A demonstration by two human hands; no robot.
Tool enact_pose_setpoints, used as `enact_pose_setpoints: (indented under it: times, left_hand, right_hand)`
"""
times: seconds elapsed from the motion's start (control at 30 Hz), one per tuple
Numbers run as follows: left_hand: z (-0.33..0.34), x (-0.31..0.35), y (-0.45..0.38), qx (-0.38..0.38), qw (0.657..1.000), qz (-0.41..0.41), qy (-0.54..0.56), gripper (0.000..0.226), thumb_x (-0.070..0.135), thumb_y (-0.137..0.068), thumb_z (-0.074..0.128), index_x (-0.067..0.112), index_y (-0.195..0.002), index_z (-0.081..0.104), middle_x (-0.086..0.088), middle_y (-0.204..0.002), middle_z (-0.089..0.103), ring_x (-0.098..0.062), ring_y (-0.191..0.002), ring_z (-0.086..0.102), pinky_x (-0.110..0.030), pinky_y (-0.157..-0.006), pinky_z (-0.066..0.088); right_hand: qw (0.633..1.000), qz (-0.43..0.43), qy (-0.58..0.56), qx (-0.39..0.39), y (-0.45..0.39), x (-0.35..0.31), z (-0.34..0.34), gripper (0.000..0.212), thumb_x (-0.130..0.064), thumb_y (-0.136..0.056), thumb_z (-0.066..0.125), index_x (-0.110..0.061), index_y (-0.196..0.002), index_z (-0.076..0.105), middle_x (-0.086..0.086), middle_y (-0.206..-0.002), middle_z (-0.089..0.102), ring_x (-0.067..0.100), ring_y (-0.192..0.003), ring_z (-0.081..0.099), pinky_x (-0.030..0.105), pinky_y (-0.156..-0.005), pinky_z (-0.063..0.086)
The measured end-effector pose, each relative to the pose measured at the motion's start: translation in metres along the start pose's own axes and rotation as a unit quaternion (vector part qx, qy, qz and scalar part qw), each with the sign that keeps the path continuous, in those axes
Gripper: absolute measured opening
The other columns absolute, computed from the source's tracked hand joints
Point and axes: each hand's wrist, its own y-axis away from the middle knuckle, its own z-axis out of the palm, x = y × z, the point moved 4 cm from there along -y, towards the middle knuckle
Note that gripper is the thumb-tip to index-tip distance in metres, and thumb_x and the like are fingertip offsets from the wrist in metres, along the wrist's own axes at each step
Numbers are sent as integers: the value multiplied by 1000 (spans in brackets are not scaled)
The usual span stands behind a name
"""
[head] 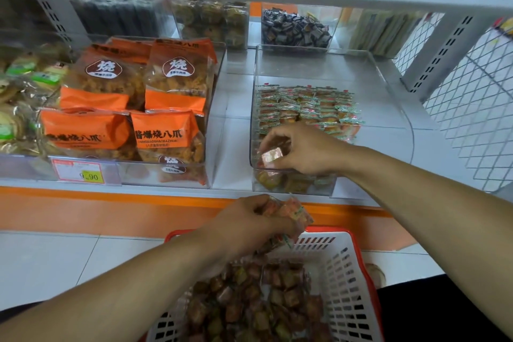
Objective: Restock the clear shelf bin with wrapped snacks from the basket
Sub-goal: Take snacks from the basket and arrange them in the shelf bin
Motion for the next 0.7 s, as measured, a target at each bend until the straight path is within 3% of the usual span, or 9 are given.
enact_pose_setpoints:
  times: [0.07, 0.13, 0.2, 0.33, 0.47, 0.7]
  left_hand:
    - [0, 0, -1, -2, 1000, -3, -4, 58, 49, -50, 88, 28, -102, 75, 2, -94, 78, -22, -87, 74, -28, -61, 56]
    - [-1, 0, -2, -4, 1000, -3, -10, 60, 50, -50, 89, 29, -104, 75, 6, -95, 78, -19, -89, 74, -30, -66, 59]
    - [0, 1, -1, -11, 1000, 0, -12, 55, 49, -51, 88, 29, -101, 75, 7, -92, 78, -18, -87, 74, -30, -67, 60]
    - [1, 4, 0, -28, 1000, -1, -8, 53, 47, -54, 88, 26, -101, 75, 3, -92, 77, -17, -82, 74, -29, -62, 58]
    - [0, 5, 0, -22, 1000, -1, -10, 56, 47, -50, 87, 25, -100, 75, -3, -97, 76, -23, -85, 73, -31, -63, 59]
    - [-2, 6, 0, -26, 1000, 0, -4, 54, 43, -55, 88, 25, -104, 74, -5, -101, 75, -24, -87, 72, -32, -63, 59]
  right_hand:
    - [1000, 12, 8, 12, -1, 1, -2, 40, -19, -74, 86, -33, -105, 65, -16, -99, 68, -1, -83, 64, 19, -65, 48]
    - [999, 11, 27, 20, -2, 1, -4, 36, -18, -73, 87, -34, -99, 68, -20, -91, 67, -2, -79, 63, 14, -61, 44]
    - [998, -1, 69, 4, -2, 0, -3, 31, -21, -76, 84, -33, -103, 73, -23, -95, 66, 0, -83, 62, 10, -63, 41]
    - [992, -1, 121, -33, -3, -2, -4, 43, -25, -85, 77, -29, -126, 67, -4, -126, 67, 5, -96, 57, 12, -71, 40]
    - [989, 30, 137, -54, -3, -4, -10, 45, -37, -85, 76, -25, -128, 65, -2, -132, 63, 11, -104, 56, 23, -84, 38]
    - [988, 55, 138, -46, -2, -4, -4, 35, -27, -87, 73, -24, -121, 68, -3, -127, 64, 12, -102, 59, 23, -81, 44]
